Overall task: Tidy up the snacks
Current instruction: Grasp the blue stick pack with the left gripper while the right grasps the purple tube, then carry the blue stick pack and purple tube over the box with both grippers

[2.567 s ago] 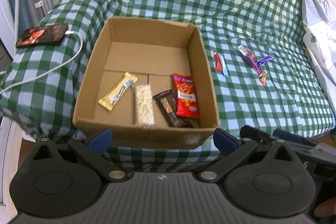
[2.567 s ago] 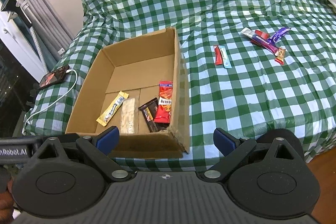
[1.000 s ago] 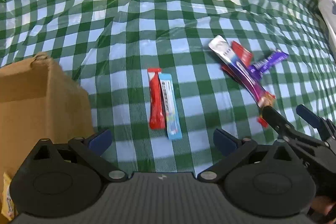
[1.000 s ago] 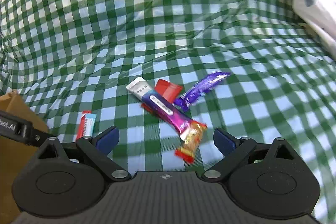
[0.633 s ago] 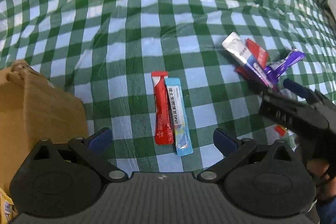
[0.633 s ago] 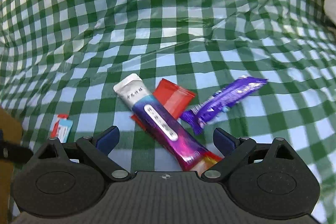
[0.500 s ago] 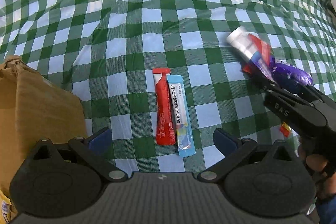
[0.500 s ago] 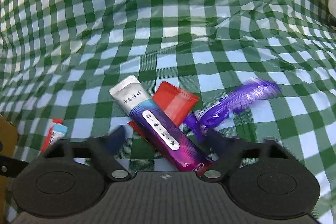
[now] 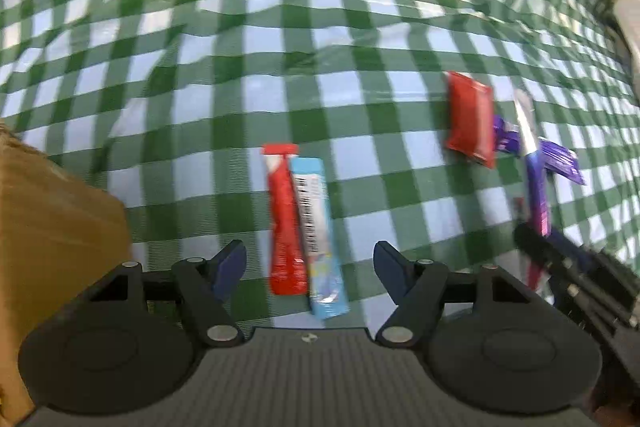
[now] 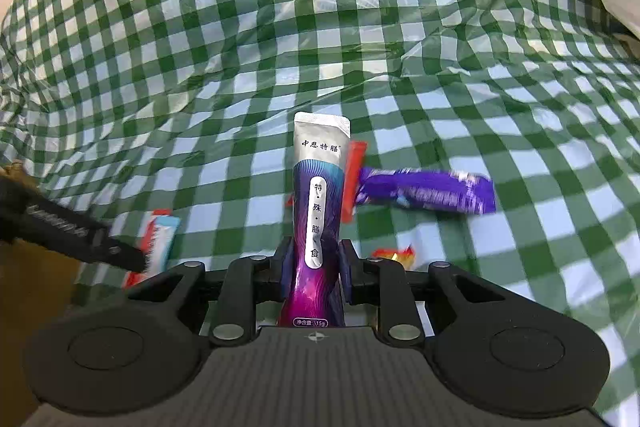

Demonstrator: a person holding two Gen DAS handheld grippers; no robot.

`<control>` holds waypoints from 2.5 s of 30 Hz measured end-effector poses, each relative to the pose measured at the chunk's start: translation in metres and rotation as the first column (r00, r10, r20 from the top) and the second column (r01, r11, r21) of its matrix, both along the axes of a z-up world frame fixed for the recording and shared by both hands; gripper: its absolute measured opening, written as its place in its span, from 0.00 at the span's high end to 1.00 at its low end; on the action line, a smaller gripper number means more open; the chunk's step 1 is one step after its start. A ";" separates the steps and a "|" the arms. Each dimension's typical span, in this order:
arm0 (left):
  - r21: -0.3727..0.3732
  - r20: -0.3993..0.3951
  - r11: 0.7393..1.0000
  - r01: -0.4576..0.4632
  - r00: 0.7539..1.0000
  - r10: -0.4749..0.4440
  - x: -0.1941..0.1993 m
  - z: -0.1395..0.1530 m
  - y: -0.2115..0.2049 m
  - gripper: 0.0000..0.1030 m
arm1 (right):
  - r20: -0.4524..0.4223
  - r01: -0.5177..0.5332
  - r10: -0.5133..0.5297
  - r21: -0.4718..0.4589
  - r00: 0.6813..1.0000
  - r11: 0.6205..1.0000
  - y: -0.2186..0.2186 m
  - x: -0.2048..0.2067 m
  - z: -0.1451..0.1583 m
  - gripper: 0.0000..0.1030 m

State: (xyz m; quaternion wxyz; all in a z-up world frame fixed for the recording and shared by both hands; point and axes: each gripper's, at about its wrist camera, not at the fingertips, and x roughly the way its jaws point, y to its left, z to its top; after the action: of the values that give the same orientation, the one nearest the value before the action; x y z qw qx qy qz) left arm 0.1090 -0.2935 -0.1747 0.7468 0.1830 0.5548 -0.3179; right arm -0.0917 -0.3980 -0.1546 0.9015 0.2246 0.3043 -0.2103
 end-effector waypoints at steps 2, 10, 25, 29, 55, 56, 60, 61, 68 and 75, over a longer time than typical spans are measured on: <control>-0.027 -0.061 0.999 0.022 0.998 -0.024 0.003 -0.008 -0.004 0.27 | 0.011 0.018 -0.018 0.029 1.000 0.999 0.004 -0.005 0.000 0.76; -0.077 -0.184 0.996 -0.036 0.983 0.021 0.031 -0.029 -0.014 0.20 | 0.015 0.023 -0.024 0.064 1.000 0.998 0.008 -0.013 -0.003 0.76; 0.042 0.040 0.990 0.133 0.990 -0.135 -0.029 -0.026 -0.024 0.76 | 0.020 0.051 -0.053 0.064 0.998 0.997 0.009 -0.017 -0.002 0.76; 0.057 0.033 0.988 0.147 0.988 -0.149 -0.039 -0.023 -0.017 0.88 | 0.019 0.057 -0.058 0.061 0.998 0.997 0.010 -0.021 -0.001 0.76; -0.152 0.093 0.986 0.066 0.994 -0.052 -0.139 0.154 0.200 0.88 | 0.128 -0.087 0.082 0.032 0.988 0.996 0.164 -0.084 0.117 0.76; -0.158 0.098 0.986 0.054 0.994 -0.039 -0.139 0.159 0.212 0.88 | 0.128 -0.099 0.094 0.029 0.987 0.995 0.174 -0.084 0.121 0.76; -0.178 0.123 0.984 -0.007 0.992 0.029 -0.141 0.179 0.259 0.88 | 0.123 -0.145 0.142 0.015 0.982 0.989 0.213 -0.085 0.133 0.76; -0.182 0.128 0.983 -0.022 0.991 0.045 -0.141 0.184 0.269 0.88 | 0.121 -0.156 0.154 0.009 0.981 0.988 0.223 -0.085 0.136 0.76; -0.207 0.152 0.971 -0.120 0.976 0.153 -0.138 0.204 0.333 0.88 | 0.104 -0.234 0.237 -0.041 0.966 0.971 0.282 -0.077 0.149 0.76; -0.222 0.164 0.958 -0.181 0.962 0.220 -0.130 0.210 0.378 0.88 | 0.083 -0.294 0.300 -0.080 0.950 0.952 0.325 -0.064 0.154 0.76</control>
State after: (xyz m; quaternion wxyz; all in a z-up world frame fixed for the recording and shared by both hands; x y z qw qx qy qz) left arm -0.0210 0.0845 0.0354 0.8390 0.0767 0.4621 -0.2770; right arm -0.1559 -0.0726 -0.0003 0.9431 0.1558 0.2848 -0.0714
